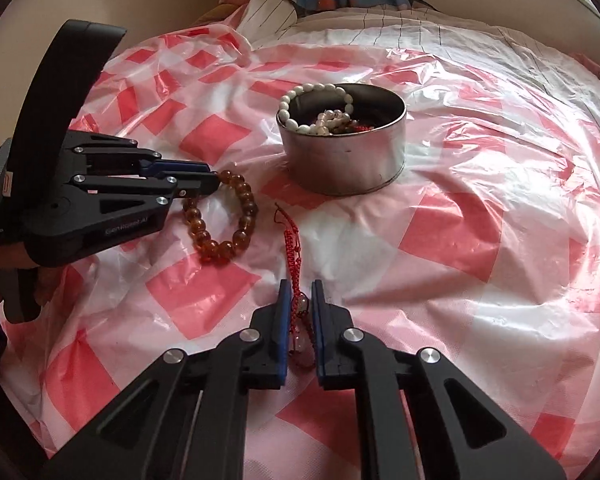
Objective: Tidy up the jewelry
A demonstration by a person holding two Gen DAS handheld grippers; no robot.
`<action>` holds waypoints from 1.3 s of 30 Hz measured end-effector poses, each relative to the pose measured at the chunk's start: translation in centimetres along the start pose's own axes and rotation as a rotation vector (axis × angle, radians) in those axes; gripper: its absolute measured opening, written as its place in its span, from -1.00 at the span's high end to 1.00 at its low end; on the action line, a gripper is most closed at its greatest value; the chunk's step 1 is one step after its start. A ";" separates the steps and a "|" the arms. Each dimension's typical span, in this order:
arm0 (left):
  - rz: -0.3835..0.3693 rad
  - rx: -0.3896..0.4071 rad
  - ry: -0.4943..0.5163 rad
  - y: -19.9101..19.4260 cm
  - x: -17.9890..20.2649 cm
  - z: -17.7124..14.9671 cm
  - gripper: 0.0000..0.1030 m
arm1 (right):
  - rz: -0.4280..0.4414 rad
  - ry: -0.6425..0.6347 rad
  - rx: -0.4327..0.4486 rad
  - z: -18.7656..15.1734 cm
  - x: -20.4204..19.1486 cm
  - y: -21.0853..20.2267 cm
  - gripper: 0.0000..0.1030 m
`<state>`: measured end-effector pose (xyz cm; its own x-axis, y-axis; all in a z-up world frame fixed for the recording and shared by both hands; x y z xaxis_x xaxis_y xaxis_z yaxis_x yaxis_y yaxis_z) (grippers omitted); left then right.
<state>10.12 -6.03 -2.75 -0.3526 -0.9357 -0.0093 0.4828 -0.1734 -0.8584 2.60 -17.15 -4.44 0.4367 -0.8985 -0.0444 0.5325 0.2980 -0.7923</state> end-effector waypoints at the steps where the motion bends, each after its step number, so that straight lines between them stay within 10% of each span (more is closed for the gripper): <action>1: -0.026 0.004 -0.018 -0.3 0.0 0.1 0.81 | 0.009 0.014 0.012 0.1 0.1 -0.2 0.79; 7: -0.226 0.041 -0.096 -2.8 0.6 1.0 0.81 | 0.035 0.050 0.063 0.7 0.4 -1.1 0.79; 16: -0.322 0.069 -0.143 -4.4 0.5 1.4 0.81 | 0.012 0.055 0.074 0.8 0.7 -1.4 0.79; 28: -0.022 0.069 0.035 -2.2 1.1 0.5 0.80 | -0.079 0.004 0.024 0.5 0.7 -0.6 0.75; 35: 0.069 0.052 0.100 -0.6 1.4 -0.2 0.63 | -0.117 -0.022 0.023 0.5 0.7 -0.6 -0.04; 39: 0.129 0.029 0.160 0.7 1.9 -1.0 0.31 | -0.149 -0.048 -0.030 0.1 0.6 0.3 -0.07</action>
<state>9.00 -7.62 -3.83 -0.4079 -0.8906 -0.2012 0.5542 -0.0664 -0.8297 3.04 -17.56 -4.62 0.3895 -0.9152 0.1033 0.5721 0.1525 -0.8059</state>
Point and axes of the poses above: each gripper's, at about its wrist camera, not at the fingertips, and y roughly the way its jaws point, x to its right, z to its top, the point moved 6 cm from there along y, roughly the way its jaws point, and after that the axes turned 13 degrees about -y, right-handed, at the moved point
